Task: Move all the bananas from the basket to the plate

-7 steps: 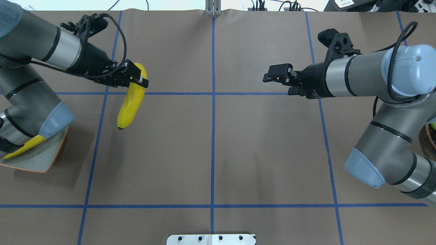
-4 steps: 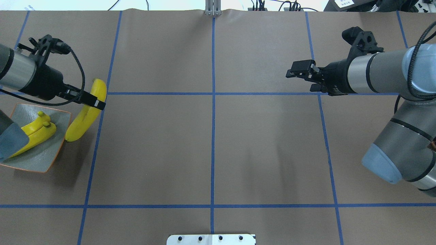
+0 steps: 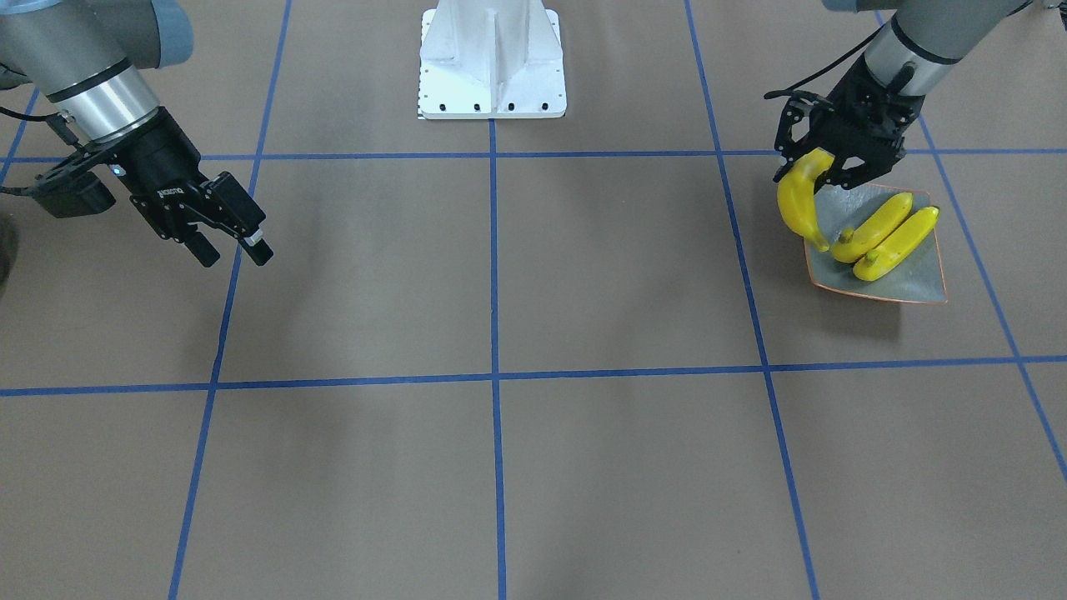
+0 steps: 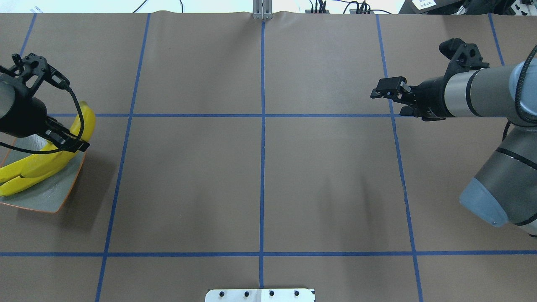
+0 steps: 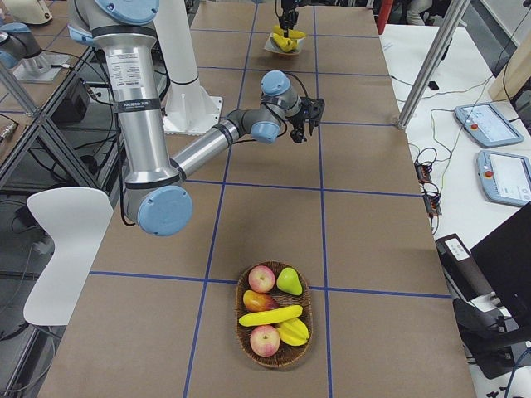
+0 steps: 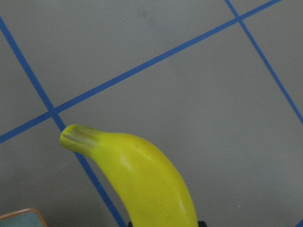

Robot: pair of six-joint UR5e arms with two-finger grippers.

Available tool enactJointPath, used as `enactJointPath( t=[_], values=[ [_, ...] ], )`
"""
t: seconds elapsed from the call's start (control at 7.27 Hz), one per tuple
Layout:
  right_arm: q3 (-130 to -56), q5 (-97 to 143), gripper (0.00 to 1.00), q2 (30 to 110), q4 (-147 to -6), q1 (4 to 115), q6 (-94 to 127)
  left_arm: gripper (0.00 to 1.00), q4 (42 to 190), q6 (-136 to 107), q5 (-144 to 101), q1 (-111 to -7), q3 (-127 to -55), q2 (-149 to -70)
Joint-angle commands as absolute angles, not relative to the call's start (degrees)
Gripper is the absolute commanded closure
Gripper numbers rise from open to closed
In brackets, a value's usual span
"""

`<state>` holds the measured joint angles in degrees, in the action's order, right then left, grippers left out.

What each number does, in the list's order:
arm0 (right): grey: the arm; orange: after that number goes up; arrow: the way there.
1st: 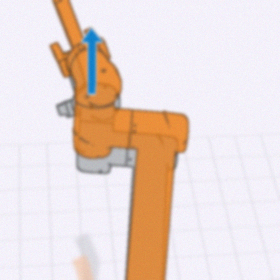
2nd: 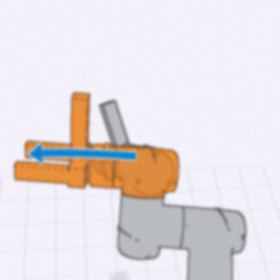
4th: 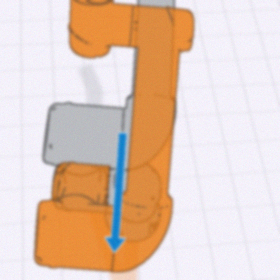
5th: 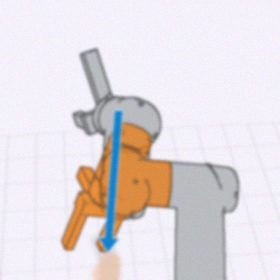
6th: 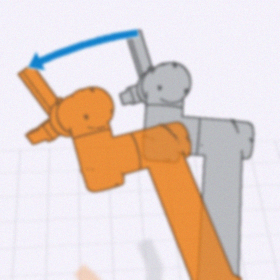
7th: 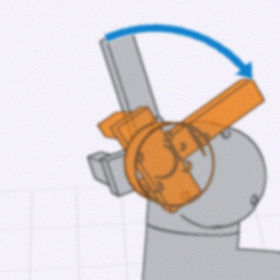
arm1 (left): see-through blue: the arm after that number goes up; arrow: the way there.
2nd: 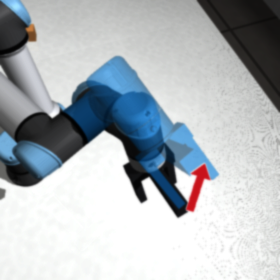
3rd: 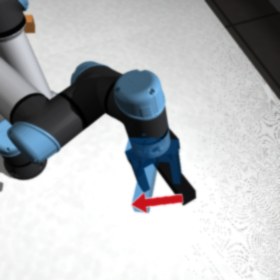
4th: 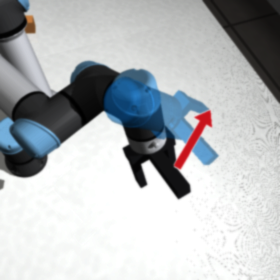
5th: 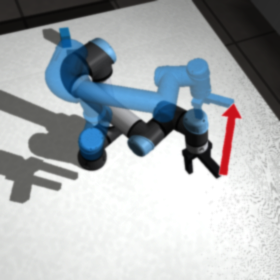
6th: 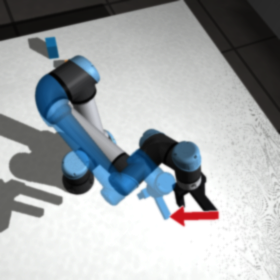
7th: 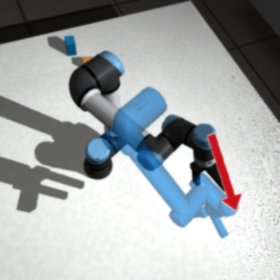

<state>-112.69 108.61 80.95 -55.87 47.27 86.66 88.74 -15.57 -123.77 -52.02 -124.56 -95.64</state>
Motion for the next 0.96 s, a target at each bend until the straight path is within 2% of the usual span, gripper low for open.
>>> enactJointPath(
  t=[0.0,0.14,0.83],
  values=[
    [-112.5,108.7,0.00,81.2,-55.9,47.5,86.7,1.00,75.8,-11.3,-109.3,-44.7,-128.3,-94.8],
    [-112.4,108.5,0.00,81.2,-55.9,47.5,86.7,1.00,75.2,-11.3,-103.6,-41.6,-128.7,-92.4],
    [-112.1,108.2,0.00,80.9,-55.9,47.4,86.7,1.00,79.0,-0.5,-100.6,-40.0,-129.4,-87.9]
  ],
)
